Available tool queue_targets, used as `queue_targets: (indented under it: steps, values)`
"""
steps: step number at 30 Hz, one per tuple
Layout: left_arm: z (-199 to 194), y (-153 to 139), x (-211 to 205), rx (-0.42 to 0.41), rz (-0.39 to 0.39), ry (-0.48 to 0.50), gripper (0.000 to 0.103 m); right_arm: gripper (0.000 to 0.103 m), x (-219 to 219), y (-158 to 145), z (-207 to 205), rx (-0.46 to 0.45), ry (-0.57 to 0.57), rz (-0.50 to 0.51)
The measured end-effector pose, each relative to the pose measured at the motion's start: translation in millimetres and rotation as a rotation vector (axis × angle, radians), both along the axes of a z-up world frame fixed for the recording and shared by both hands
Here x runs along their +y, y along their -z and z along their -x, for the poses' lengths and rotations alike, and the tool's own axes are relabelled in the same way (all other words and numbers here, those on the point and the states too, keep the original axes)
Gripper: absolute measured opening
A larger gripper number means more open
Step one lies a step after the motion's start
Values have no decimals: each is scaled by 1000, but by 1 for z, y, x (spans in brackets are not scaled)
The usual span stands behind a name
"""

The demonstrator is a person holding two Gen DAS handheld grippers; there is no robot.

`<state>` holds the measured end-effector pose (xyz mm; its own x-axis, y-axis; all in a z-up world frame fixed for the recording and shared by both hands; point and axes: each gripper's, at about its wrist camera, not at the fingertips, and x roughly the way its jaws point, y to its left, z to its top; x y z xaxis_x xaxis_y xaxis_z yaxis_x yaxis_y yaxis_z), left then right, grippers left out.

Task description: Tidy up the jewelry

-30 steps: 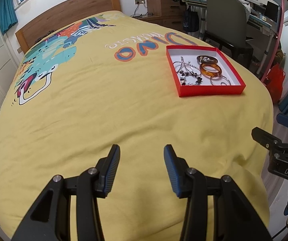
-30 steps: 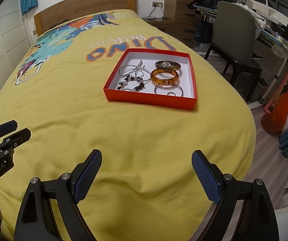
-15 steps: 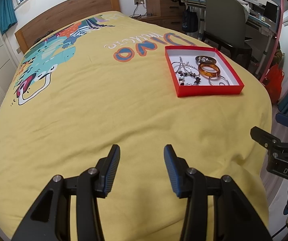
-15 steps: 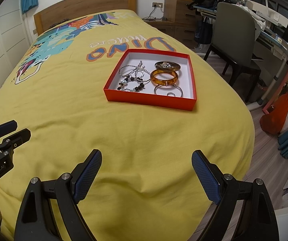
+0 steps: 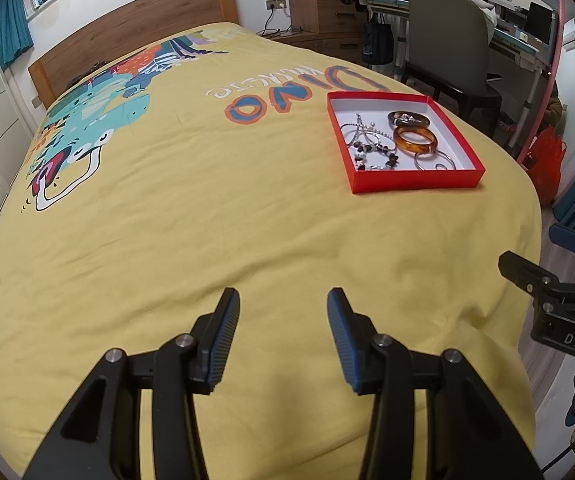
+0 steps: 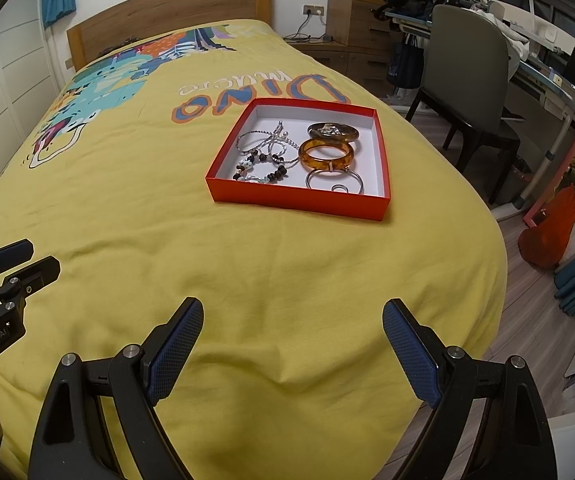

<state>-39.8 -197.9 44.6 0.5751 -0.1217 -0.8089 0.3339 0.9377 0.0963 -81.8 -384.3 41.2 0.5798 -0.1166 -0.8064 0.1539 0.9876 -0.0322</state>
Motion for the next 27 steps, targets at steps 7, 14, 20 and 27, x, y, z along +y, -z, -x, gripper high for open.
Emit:
queue_targets:
  steps: [7, 14, 20, 27]
  values:
    - [0, -1, 0, 1, 1, 0, 44, 90, -2, -1, 1, -2, 4, 0]
    - [0, -1, 0, 0, 0, 0, 44, 90, -5, 0, 2, -1, 7, -3]
    - [0, -1, 0, 1, 0, -1, 44, 90, -5, 0, 2, 0, 6, -3]
    - [2, 0, 0, -1, -6, -4, 44, 90, -7, 4, 4, 8, 8, -10]
